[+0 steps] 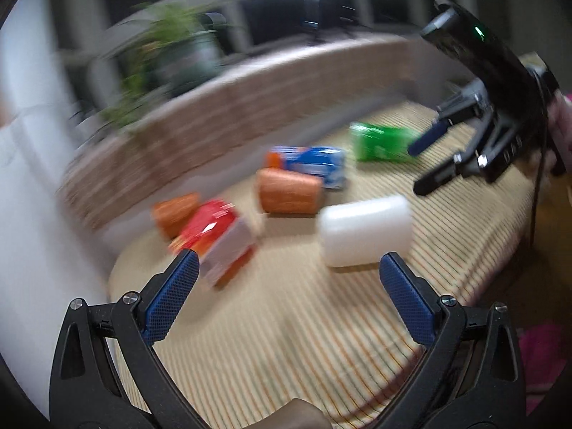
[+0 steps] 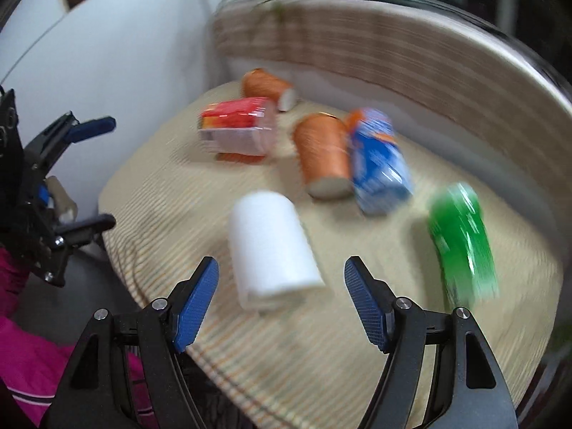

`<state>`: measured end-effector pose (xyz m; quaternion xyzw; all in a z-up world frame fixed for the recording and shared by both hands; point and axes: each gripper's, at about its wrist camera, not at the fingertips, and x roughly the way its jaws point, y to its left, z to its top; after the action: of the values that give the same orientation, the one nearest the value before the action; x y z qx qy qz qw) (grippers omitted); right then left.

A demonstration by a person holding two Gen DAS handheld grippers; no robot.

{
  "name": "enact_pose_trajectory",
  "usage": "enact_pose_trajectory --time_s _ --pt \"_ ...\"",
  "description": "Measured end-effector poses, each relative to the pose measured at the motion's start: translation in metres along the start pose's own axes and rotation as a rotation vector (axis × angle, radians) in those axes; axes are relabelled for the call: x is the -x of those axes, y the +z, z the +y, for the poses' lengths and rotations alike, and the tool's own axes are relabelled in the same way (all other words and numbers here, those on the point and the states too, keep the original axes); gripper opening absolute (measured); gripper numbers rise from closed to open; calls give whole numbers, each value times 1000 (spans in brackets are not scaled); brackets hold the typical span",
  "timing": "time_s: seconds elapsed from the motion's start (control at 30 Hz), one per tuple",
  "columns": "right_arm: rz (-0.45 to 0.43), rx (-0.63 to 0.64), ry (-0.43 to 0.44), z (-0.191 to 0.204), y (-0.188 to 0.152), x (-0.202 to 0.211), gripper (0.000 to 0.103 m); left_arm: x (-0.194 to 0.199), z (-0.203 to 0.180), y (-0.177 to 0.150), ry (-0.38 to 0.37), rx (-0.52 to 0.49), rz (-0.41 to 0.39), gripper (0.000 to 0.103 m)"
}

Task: Flip cup upright
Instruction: 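Lift the white cup with the right gripper and rotate it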

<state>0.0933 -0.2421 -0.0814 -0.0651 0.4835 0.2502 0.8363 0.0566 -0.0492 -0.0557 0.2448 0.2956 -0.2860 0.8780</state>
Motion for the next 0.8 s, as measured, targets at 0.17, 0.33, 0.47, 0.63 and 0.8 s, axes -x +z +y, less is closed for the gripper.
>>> enact_pose_trajectory --time_s 0.17,0.33,0.47,0.63,0.8 --pt "-38 -126 -38 -22 -49 21 73 -26 -31 21 -98 -214 50 99" --pt "-69 -263 -53 -40 -96 35 73 -60 -61 34 -183 -407 156 97" --pt "-96 -333 -66 -47 -122 46 73 -82 -79 32 -187 -569 227 97" --pt "-117 -393 -56 -53 -139 54 73 -106 -95 27 -189 -710 283 97" --pt "-133 -435 -49 -61 -149 57 73 -125 -109 17 -191 -830 312 97"
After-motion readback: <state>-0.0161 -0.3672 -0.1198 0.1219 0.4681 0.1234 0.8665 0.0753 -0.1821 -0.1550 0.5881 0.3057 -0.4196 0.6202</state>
